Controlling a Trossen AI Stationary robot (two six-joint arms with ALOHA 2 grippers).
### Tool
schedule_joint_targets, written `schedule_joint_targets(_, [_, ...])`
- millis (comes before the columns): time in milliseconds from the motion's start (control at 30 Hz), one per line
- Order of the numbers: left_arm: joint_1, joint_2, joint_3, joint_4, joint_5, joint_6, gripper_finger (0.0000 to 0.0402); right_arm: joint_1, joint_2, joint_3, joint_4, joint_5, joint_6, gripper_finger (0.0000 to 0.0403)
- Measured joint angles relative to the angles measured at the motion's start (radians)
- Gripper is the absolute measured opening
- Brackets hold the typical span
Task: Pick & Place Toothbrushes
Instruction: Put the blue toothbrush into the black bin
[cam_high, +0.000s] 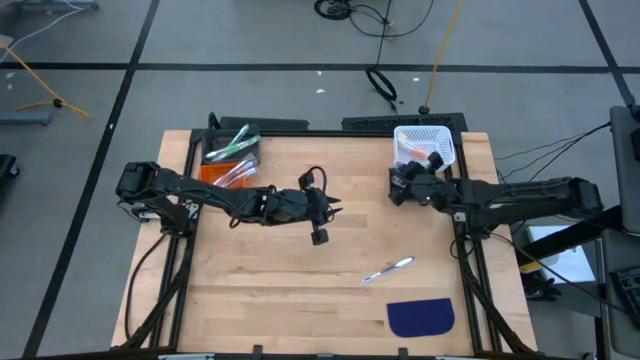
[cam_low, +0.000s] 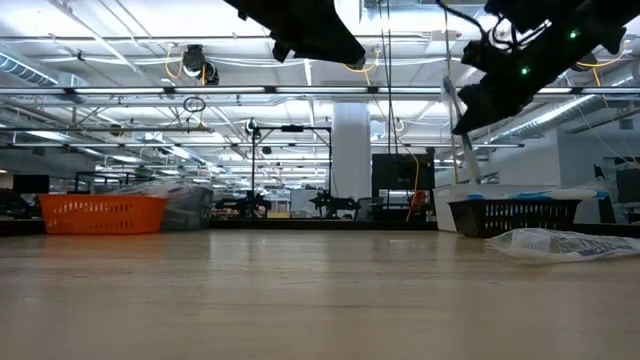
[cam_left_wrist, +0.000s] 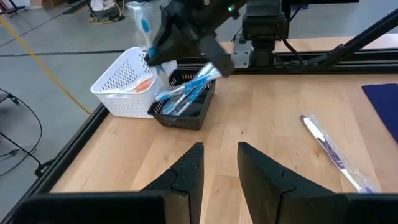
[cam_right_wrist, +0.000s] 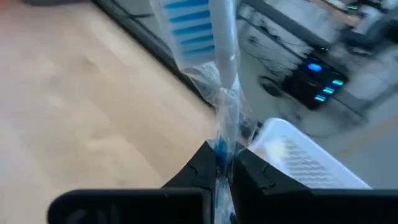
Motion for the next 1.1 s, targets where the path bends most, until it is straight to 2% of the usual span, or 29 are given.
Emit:
schedule_joint_targets(67, [0.0,0.0,0.0,-0.002,0.0,-0.003,0.0099,-0.025,0.011,0.001,-0.027,0.036,0.002,0.0014])
schedule_joint_targets(300, [0.0,0.0,0.0,-0.006,0.001,-0.003,0.0099,-0.076,0.04,0.0,-0.144,0.03,0.074,0.0014])
schedule_joint_targets(500, [0.0,0.0,0.0,0.003,0.001,-0.003,0.0099,-0.091,0.085,0.0,-0.109,-0.1,0.093,0.0014])
schedule_joint_targets(667, [0.0,0.0,0.0,-0.007,0.001,-0.015,0.0099,-0.099,0.11,0.0,-0.119,-0.102,0.098,0.0014])
schedule_joint_targets(767, [0.0,0.0,0.0,-0.021,0.001,-0.016,0.0099,-0.1,0.111,0.0,-0.119,-0.149,0.103,0.0014])
schedule_joint_targets(1100, [0.0,0.0,0.0,-0.024,0.001,-0.017,0.0099,-0.111,0.083,0.001,-0.174,-0.131,0.085,0.0014])
